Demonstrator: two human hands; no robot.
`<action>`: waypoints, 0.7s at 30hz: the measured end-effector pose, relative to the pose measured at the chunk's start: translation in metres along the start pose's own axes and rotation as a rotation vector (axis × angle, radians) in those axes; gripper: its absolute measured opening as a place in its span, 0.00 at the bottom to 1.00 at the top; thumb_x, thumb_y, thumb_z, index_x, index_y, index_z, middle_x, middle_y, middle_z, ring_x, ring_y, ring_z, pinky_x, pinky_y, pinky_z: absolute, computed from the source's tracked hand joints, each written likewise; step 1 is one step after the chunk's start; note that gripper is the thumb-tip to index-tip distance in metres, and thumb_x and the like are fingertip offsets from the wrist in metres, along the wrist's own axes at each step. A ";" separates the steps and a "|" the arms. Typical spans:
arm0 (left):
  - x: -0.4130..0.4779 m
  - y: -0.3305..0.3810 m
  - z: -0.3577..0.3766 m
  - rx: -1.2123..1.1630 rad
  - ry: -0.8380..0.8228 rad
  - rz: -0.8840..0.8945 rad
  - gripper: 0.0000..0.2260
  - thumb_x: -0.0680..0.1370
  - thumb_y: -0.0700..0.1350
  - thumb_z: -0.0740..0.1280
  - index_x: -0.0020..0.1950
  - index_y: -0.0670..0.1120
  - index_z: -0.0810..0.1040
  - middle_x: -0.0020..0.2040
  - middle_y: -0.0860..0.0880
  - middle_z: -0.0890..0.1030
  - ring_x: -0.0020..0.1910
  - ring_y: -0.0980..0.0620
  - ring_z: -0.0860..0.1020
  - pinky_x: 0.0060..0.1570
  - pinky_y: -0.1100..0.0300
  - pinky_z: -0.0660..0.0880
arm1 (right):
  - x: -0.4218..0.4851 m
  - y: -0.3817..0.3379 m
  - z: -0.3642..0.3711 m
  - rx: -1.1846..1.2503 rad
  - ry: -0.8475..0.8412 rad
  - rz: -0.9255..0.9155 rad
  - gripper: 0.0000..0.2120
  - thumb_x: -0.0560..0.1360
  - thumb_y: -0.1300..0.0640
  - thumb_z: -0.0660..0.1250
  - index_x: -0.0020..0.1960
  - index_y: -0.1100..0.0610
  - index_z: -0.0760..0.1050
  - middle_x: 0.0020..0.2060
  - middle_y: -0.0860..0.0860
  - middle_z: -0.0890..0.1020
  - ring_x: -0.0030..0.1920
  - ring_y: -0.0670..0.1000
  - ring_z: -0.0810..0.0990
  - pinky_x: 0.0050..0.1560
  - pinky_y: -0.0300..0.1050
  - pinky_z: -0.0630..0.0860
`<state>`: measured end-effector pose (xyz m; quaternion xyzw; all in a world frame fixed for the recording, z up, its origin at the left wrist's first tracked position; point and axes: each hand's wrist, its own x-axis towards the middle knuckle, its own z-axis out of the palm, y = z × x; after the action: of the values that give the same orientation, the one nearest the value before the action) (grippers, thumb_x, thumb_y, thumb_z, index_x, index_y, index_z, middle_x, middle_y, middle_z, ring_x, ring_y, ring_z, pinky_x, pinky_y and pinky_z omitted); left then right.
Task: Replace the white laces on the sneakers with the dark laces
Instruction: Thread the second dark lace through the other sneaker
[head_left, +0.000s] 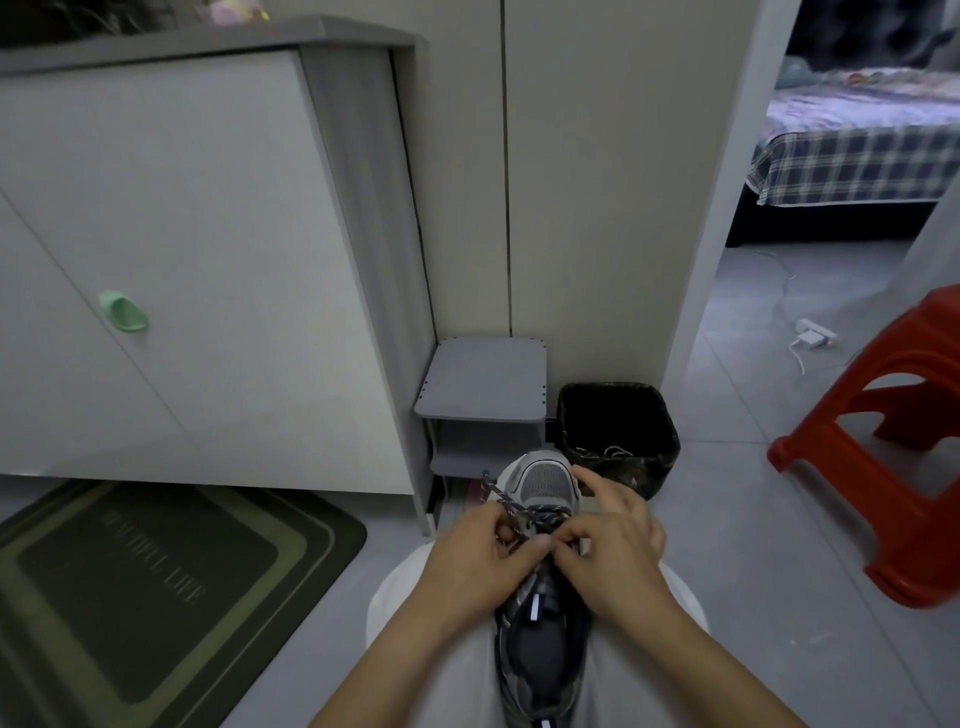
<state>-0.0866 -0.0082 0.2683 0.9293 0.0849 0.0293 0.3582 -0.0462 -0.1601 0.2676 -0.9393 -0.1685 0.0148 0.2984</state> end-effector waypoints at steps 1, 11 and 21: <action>0.000 0.002 -0.001 -0.020 -0.035 -0.012 0.18 0.68 0.66 0.65 0.47 0.54 0.74 0.42 0.56 0.77 0.39 0.61 0.75 0.36 0.65 0.69 | 0.001 0.000 0.000 0.021 0.001 0.016 0.04 0.71 0.50 0.70 0.38 0.44 0.81 0.72 0.36 0.58 0.71 0.48 0.52 0.64 0.43 0.48; 0.002 0.002 -0.006 -0.020 -0.200 -0.007 0.21 0.66 0.51 0.71 0.57 0.54 0.70 0.49 0.54 0.75 0.40 0.61 0.75 0.36 0.72 0.68 | 0.014 -0.006 -0.002 0.032 -0.112 0.036 0.04 0.69 0.46 0.71 0.37 0.39 0.78 0.72 0.38 0.60 0.70 0.48 0.53 0.65 0.46 0.51; 0.000 -0.006 -0.007 -0.164 -0.132 -0.077 0.19 0.62 0.49 0.67 0.53 0.56 0.71 0.48 0.58 0.77 0.46 0.60 0.77 0.50 0.64 0.75 | -0.013 0.034 -0.025 0.172 0.226 0.073 0.15 0.69 0.56 0.73 0.28 0.44 0.71 0.61 0.40 0.72 0.66 0.49 0.63 0.64 0.48 0.57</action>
<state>-0.0885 0.0008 0.2691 0.8927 0.0942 -0.0392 0.4389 -0.0445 -0.2037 0.2681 -0.9114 -0.0979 -0.0658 0.3942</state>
